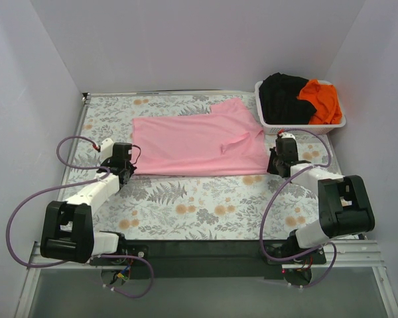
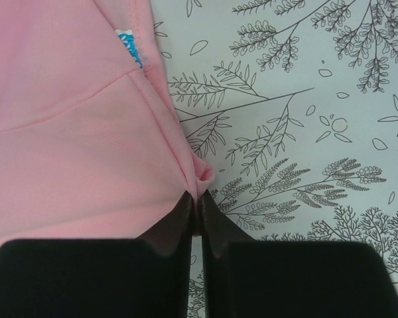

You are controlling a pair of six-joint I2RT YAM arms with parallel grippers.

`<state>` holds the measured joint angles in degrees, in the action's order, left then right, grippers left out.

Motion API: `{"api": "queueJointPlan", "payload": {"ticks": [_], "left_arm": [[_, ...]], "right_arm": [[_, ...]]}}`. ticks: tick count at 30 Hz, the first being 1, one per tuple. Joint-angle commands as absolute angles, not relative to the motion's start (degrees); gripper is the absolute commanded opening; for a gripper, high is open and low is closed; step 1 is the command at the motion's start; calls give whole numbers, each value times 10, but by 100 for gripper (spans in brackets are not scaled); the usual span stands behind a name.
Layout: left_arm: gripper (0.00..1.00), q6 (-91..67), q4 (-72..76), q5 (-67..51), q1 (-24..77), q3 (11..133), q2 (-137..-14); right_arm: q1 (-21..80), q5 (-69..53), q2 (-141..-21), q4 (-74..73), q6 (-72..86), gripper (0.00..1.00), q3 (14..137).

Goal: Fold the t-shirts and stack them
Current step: Fold the tshirt

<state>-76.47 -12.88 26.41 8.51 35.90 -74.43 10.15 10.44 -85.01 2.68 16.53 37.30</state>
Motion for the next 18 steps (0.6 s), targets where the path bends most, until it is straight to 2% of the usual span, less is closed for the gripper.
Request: {"api": "queueJointPlan", "payload": {"ticks": [1, 10, 11, 14, 15, 16, 18], "left_arm": [[0, -767, -129, 304, 76, 359, -724], [0, -763, -144, 300, 76, 372, -757], [16, -768, -160, 301, 76, 380, -765], [67, -786, -177, 316, 76, 382, -765], [76, -788, -181, 322, 76, 381, -754], [84, -792, -182, 330, 76, 380, -748], [88, -795, -185, 337, 76, 381, -731]], "right_arm": [[96, 146, -829, 1, 156, 1, 376], [97, 101, -797, -52, 145, 1, 376], [98, 107, -795, -59, 145, 4, 374], [98, 119, -791, -68, 147, 26, 374], [97, 120, -785, -71, 147, 34, 374], [97, 124, -781, -73, 147, 46, 374], [98, 134, -768, -82, 147, 55, 376]]}}
